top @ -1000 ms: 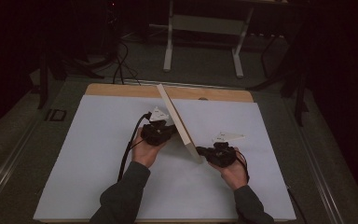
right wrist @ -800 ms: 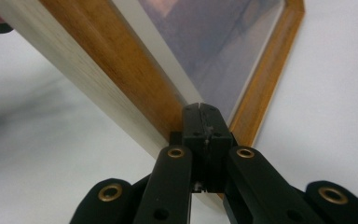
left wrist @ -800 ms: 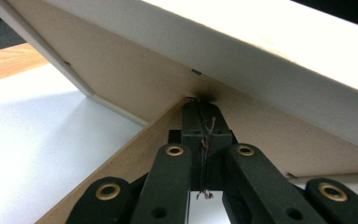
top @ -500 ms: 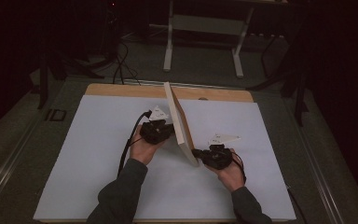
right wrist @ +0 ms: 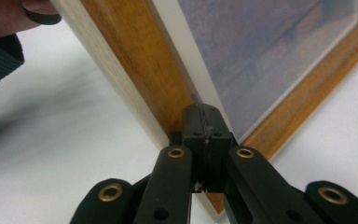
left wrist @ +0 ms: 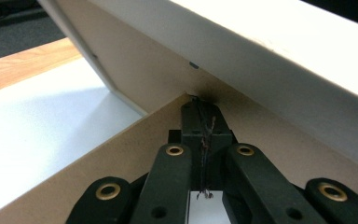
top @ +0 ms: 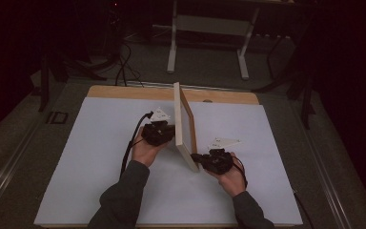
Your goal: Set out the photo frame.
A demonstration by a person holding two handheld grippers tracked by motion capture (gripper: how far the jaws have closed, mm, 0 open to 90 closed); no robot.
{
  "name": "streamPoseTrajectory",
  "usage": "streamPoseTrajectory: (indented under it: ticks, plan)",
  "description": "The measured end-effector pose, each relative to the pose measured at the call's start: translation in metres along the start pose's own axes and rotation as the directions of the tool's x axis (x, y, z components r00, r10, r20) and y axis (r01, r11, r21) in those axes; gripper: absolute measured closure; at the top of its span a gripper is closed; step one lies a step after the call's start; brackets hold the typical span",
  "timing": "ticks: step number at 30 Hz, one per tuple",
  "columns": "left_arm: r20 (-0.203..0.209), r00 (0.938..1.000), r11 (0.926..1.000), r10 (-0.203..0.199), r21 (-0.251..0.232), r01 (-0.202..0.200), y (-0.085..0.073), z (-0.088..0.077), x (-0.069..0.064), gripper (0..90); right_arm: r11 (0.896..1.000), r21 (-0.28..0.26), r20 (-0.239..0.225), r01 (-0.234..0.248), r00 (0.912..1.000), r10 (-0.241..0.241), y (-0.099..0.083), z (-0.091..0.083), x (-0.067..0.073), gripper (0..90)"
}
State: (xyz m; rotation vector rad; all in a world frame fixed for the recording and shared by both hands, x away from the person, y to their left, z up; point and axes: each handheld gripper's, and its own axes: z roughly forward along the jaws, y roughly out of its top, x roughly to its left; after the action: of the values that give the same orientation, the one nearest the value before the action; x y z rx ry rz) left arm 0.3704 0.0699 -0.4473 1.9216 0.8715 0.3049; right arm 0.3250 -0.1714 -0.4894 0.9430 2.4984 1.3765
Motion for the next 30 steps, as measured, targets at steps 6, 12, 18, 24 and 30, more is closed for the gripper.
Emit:
streamPoseTrajectory:
  ticks: [6, 12, 18, 24, 30]
  plan:
    - [0.012, 0.9994, 0.9995, -0.032, -0.001, 0.032, -0.001, -0.001, 0.006, 90.0, 1.0, -0.001, -0.014, 0.005, 0.9999, -0.005, 0.003, 0.006, 0.005, 90.0]
    - [0.042, 0.9979, 0.9988, -0.048, -0.011, 0.049, -0.003, 0.0, 0.009, 90.0, 1.0, -0.002, -0.027, 0.012, 0.9996, -0.012, 0.006, 0.013, 0.01, 90.0]
    - [0.069, 0.9948, 0.9968, -0.076, -0.019, 0.077, -0.008, 0.0, 0.012, 90.0, 1.0, -0.004, -0.03, 0.008, 0.9995, -0.008, 0.007, 0.016, 0.012, 90.0]
    - [0.074, 0.9948, 0.9975, -0.07, -0.003, 0.07, -0.013, 0.0, 0.013, 89.8, 1.0, -0.001, -0.028, 0.009, 0.9996, -0.009, 0.009, 0.02, 0.015, 90.0]
    - [0.094, 0.9918, 0.9962, -0.086, -0.005, 0.087, -0.02, -0.007, 0.018, 85.9, 1.0, -0.003, -0.036, 0.012, 0.9993, -0.012, 0.011, 0.025, 0.02, 90.0]
